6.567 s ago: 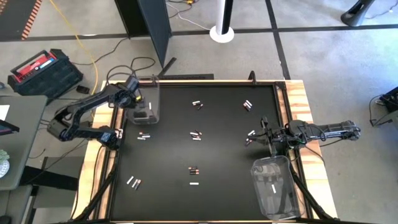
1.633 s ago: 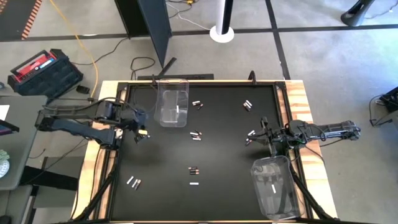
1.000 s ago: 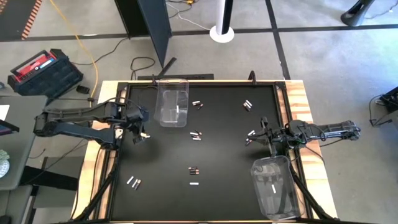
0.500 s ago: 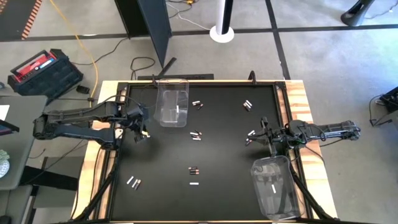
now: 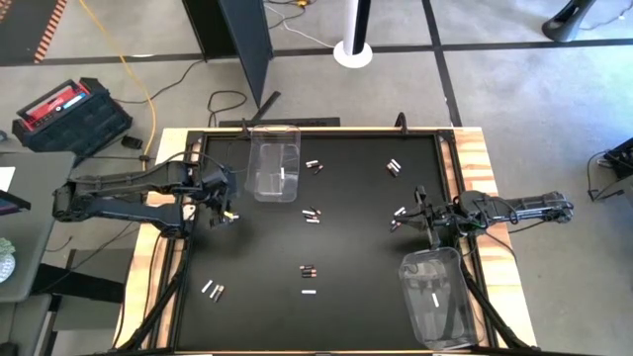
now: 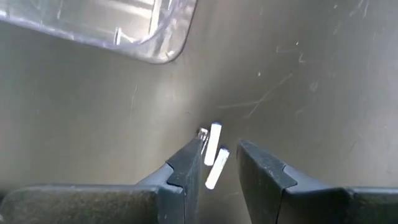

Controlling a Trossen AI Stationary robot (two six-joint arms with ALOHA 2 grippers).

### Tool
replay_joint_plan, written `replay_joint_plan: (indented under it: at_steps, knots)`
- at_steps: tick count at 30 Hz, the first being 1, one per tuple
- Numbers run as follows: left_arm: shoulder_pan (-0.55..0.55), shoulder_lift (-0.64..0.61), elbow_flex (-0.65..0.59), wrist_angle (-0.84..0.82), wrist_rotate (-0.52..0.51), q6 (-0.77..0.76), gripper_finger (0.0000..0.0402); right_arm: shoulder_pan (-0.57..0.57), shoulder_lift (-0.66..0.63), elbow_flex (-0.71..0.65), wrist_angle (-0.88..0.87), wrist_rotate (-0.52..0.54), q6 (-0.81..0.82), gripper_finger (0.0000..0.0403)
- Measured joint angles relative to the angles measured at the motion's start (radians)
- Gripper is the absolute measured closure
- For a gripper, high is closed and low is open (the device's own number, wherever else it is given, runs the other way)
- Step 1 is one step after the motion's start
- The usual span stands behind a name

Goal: Sort batteries
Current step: Put the black battery into the top transparent bin

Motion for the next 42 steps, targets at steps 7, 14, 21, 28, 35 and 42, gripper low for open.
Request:
replay_joint_plan:
  at_steps: [7, 14, 21, 28, 35, 42]
  knots:
    - [0.000, 0.025, -0.005, -0.061, -0.005, 0.026, 0.0304, 0.000, 0.000, 0.000, 0.000, 0.000, 0.000, 0.0392]
    - [0.000, 0.060, -0.027, -0.035, -0.016, 0.051, 0.0304, 0.000, 0.000, 0.000, 0.000, 0.000, 0.000, 0.0392]
    - [0.026, 0.168, -0.027, -0.042, -0.016, -0.032, 0.0304, 0.000, 0.000, 0.000, 0.000, 0.000, 0.000, 0.0392]
    - [0.032, 0.259, -0.027, -0.043, 0.007, -0.010, 0.0304, 0.000, 0.000, 0.000, 0.000, 0.000, 0.000, 0.0392]
    - [0.032, 0.352, -0.026, -0.040, -0.019, 0.013, 0.0304, 0.000, 0.000, 0.000, 0.000, 0.000, 0.000, 0.0392]
    - [0.033, 0.450, -0.026, -0.030, -0.032, 0.041, 0.0304, 0.000, 0.000, 0.000, 0.000, 0.000, 0.000, 0.0392]
